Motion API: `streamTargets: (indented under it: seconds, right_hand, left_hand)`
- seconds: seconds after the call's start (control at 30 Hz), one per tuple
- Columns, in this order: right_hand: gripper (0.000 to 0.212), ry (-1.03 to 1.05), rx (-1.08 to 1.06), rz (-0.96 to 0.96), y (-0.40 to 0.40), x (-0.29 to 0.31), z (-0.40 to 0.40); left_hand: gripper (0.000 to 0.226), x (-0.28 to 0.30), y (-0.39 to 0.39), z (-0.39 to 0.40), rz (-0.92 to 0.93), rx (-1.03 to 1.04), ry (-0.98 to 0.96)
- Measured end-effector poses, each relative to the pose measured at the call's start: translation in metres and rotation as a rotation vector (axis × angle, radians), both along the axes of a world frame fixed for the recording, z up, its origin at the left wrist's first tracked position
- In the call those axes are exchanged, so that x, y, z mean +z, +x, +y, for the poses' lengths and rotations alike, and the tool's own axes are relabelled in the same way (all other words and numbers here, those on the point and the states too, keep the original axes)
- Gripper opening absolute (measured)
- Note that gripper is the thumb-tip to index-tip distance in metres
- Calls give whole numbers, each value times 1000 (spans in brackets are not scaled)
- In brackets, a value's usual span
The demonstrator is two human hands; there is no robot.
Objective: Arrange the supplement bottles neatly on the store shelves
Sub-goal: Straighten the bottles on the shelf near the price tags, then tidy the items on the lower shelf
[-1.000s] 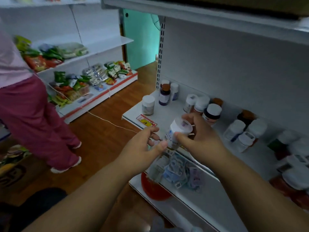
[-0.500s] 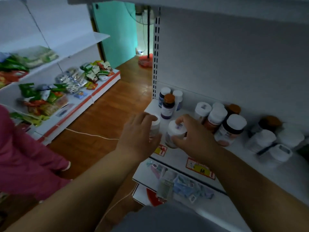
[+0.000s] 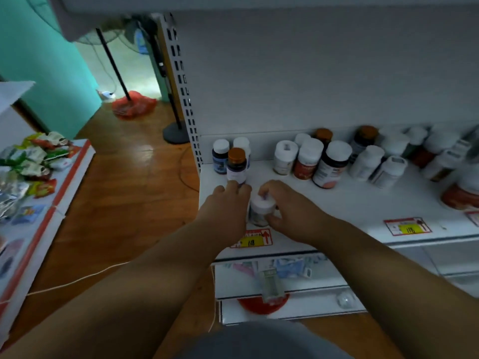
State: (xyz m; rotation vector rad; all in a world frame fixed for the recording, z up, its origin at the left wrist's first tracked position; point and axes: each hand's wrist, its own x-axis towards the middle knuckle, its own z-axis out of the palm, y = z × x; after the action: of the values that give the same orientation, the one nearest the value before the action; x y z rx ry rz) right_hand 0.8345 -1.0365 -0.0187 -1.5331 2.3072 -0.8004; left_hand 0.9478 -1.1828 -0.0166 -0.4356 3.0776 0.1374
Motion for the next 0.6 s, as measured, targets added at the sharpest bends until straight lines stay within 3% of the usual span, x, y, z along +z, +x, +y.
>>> streamTargets:
  seconds: [0.17,0.3,0.43,0.6]
  right_hand:
    - [40,25,-31,38,5,2,0]
    - [48,2,-50,51,10,3,2]
    - [51,-109,-170,98,9,16,22]
    - [41,-259,-393,170,-3,51,82]
  left_hand:
    - [63,-1,0,0,-4,-18,0]
    - [77,7,2,3,23,-2,-8]
    - [67,28,11,12,256,-26,-68]
    - [50,43,-7,65,447,-136,41]
